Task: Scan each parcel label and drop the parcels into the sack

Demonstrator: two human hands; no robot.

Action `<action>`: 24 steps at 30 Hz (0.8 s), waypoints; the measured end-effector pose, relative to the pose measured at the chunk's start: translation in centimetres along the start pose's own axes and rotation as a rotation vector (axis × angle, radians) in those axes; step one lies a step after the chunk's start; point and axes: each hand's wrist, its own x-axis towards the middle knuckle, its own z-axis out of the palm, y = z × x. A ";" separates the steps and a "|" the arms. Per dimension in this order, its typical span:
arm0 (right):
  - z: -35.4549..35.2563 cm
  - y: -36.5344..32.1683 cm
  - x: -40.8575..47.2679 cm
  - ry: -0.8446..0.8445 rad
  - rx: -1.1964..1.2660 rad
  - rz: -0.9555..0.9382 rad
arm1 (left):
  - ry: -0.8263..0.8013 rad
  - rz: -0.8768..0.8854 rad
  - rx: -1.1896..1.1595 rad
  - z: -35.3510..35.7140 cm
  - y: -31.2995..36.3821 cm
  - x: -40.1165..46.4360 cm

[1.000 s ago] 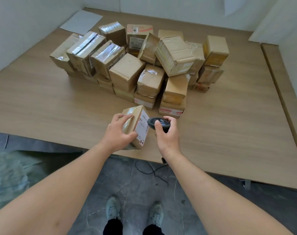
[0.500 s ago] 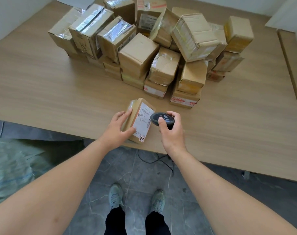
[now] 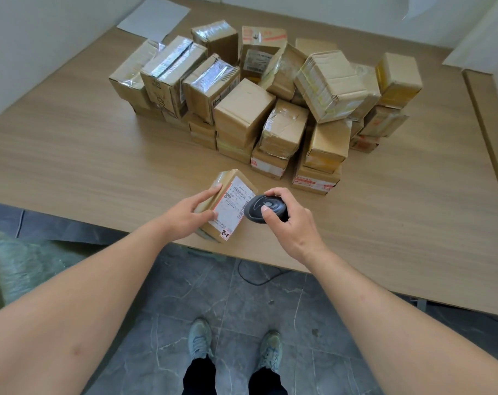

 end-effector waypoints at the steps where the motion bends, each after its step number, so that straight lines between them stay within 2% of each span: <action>1: -0.1 -0.4 0.0 -0.009 -0.011 -0.005 | 0.002 0.009 0.011 -0.6 0.2 -0.3; 19: 0.0 -8.1 -0.1 0.074 -0.079 -0.075 | 0.017 0.094 0.088 -8.8 2.3 -1.4; 24: 1.8 -10.3 -0.1 0.155 0.042 -0.084 | 0.057 0.114 0.081 -10.2 3.1 -2.5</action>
